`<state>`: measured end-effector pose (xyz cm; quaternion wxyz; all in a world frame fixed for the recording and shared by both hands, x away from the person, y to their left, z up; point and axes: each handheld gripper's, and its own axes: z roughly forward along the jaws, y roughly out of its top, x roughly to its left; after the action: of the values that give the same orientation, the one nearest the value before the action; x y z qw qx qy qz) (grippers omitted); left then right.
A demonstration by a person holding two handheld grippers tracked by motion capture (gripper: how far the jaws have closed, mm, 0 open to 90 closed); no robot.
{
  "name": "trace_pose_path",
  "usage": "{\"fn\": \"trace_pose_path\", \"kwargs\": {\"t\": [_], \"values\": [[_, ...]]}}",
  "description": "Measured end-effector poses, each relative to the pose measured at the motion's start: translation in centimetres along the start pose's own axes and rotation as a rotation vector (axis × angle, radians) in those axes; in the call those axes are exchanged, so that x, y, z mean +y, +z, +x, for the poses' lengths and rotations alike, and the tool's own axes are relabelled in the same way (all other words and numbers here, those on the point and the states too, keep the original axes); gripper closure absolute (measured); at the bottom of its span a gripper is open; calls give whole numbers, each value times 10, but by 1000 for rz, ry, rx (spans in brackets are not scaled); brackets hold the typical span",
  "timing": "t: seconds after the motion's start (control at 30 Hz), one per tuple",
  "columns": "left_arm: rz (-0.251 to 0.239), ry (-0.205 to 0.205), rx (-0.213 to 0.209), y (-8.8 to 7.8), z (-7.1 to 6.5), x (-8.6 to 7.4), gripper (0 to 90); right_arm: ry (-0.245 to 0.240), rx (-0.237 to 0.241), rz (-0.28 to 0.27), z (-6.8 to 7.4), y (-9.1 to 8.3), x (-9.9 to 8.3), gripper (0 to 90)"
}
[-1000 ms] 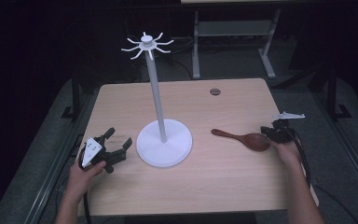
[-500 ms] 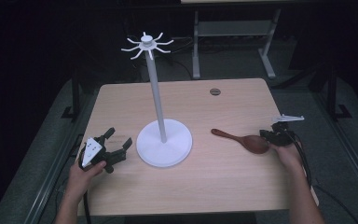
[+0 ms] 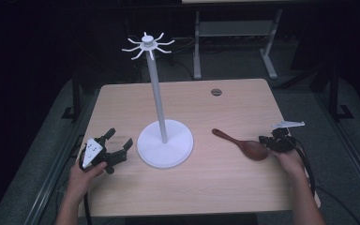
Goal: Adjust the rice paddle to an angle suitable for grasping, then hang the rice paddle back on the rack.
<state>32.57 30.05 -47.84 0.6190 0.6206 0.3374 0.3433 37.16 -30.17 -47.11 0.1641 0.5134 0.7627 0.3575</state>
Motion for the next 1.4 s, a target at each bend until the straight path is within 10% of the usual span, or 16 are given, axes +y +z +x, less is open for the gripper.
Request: {"fn": "trace_pose_path", "kwargs": {"t": [0.67,1.4], "values": [[2,8,1,-1,0,0,134,-31,66,30,26,-17,-22,899],[-3,4,4,-1,0,0,134,-77,151,104,41,-23,17,694]]}}
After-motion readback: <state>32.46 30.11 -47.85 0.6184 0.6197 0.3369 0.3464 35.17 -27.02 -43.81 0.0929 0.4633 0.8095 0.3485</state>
